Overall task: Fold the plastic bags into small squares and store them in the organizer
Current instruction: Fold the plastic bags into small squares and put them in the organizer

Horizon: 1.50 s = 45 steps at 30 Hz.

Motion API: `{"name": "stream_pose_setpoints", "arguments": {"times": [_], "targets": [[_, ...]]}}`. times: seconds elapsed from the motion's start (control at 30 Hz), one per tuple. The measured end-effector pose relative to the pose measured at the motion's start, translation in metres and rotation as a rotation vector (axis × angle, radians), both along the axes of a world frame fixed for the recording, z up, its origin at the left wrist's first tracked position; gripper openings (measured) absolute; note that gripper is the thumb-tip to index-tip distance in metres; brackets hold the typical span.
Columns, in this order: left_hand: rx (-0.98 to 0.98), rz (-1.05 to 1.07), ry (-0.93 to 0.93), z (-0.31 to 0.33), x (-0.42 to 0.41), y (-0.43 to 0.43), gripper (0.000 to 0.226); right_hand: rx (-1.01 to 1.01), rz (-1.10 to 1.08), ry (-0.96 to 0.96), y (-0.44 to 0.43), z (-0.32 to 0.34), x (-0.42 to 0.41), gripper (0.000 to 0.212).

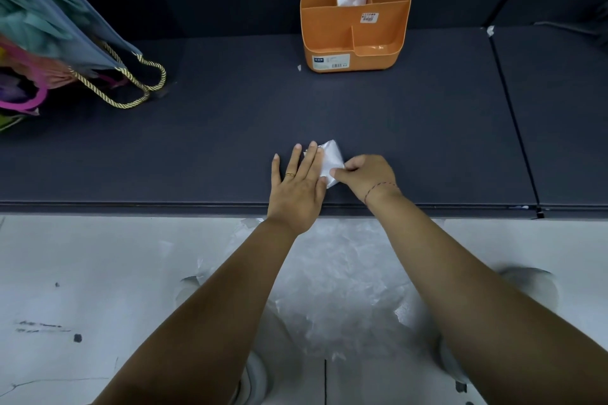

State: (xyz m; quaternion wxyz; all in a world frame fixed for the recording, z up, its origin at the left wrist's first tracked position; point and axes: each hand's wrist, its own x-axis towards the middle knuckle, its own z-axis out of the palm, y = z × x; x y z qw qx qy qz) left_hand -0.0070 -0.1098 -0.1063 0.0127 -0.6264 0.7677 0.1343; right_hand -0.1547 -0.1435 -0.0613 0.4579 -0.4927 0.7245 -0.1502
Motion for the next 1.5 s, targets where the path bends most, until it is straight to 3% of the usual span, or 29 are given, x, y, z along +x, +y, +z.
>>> {"name": "stream_pose_setpoints", "arguments": {"times": [0.13, 0.27, 0.4, 0.53, 0.67, 0.77, 0.97, 1.07, 1.13, 1.3, 1.5], "targets": [[0.043, 0.051, 0.08, 0.005, -0.006, 0.004, 0.08, -0.035, -0.093, -0.034, -0.001, 0.004, 0.004, 0.01], [0.074, 0.169, 0.271, 0.01, -0.022, 0.019, 0.081, -0.064, -0.28, -0.208, -0.002, 0.003, 0.008, 0.01], [0.089, 0.457, 0.638, 0.026, -0.031, 0.024, 0.06, -0.124, -0.279, -0.331, 0.01, 0.006, -0.003, 0.028], [0.222, 0.684, 1.05, 0.057, -0.027, 0.012, 0.078, -0.162, -0.078, -0.471, 0.017, 0.025, -0.026, 0.03], [0.477, 0.67, 1.229, 0.079, -0.023, 0.002, 0.037, -0.126, 0.055, -0.551, 0.017, 0.046, -0.044, 0.028], [0.451, 0.75, 1.326, 0.085, -0.03, 0.004, 0.024, -0.132, -0.017, -0.579, 0.018, 0.053, -0.051, 0.019], [0.296, 0.844, 1.366, 0.092, -0.049, 0.007, 0.013, -0.115, -0.426, -0.711, 0.025, 0.055, -0.059, 0.007], [0.26, 0.837, 1.391, 0.093, -0.056, 0.008, 0.01, 0.008, -0.343, -0.792, 0.033, 0.056, -0.057, 0.02], [0.262, 0.831, 1.404, 0.092, -0.058, 0.007, 0.009, 0.017, -0.298, -0.761, 0.035, 0.054, -0.054, 0.018], [0.248, 0.86, 1.427, 0.088, -0.058, -0.014, 0.01, -0.1, -0.479, -0.684, 0.023, 0.048, -0.063, 0.004], [-0.103, 0.651, 1.094, 0.08, -0.042, -0.108, 0.014, -0.15, -0.564, -0.644, 0.005, 0.031, -0.089, 0.007]]}}
